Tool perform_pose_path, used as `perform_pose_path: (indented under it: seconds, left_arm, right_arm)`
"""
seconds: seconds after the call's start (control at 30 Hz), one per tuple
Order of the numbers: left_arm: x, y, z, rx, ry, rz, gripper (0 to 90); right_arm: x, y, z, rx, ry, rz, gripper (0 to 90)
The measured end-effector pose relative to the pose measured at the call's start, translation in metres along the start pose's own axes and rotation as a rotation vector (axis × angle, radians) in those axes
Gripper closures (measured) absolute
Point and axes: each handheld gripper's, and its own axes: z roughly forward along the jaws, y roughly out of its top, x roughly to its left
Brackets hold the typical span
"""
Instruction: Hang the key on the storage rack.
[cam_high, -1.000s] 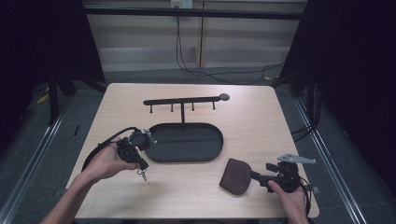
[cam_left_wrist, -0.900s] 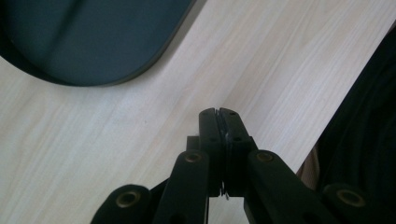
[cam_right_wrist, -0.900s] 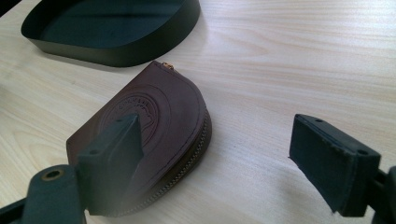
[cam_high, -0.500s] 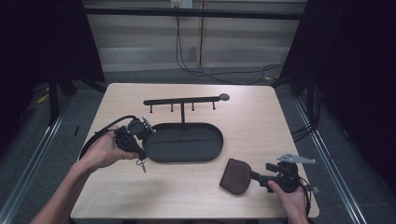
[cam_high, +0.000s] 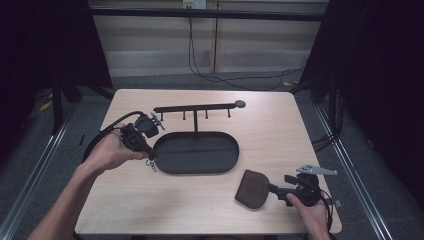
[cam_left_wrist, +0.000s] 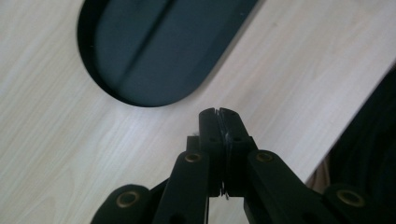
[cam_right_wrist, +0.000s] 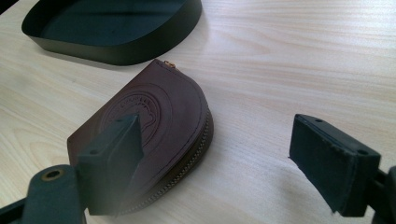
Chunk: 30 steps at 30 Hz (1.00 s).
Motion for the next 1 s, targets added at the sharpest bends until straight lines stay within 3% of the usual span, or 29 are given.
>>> perform_pose_path:
  seconds: [0.17, 0.3, 0.7, 1.0]
  left_arm:
    - [-0.001, 0.009, -0.009, 0.004, 0.003, 0.004, 89.4]
    - [-0.002, 0.015, -0.012, 0.017, 0.011, 0.03, 89.4]
    - [0.009, 0.03, -0.023, 0.014, 0.014, 0.006, 89.5]
    - [0.011, 0.042, -0.033, 0.019, 0.03, 0.015, 89.4]
  right_arm:
    - [-0.001, 0.0, 0.0, -0.001, 0.002, 0.008, 16.7]
    - [-0.001, 0.0, 0.0, -0.002, 0.002, 0.011, 16.8]
    - [-0.002, 0.0, 0.0, 0.001, 0.001, 0.018, 16.7]
    - [-0.002, -0.001, 0.0, 0.001, 0.005, 0.018, 16.7]
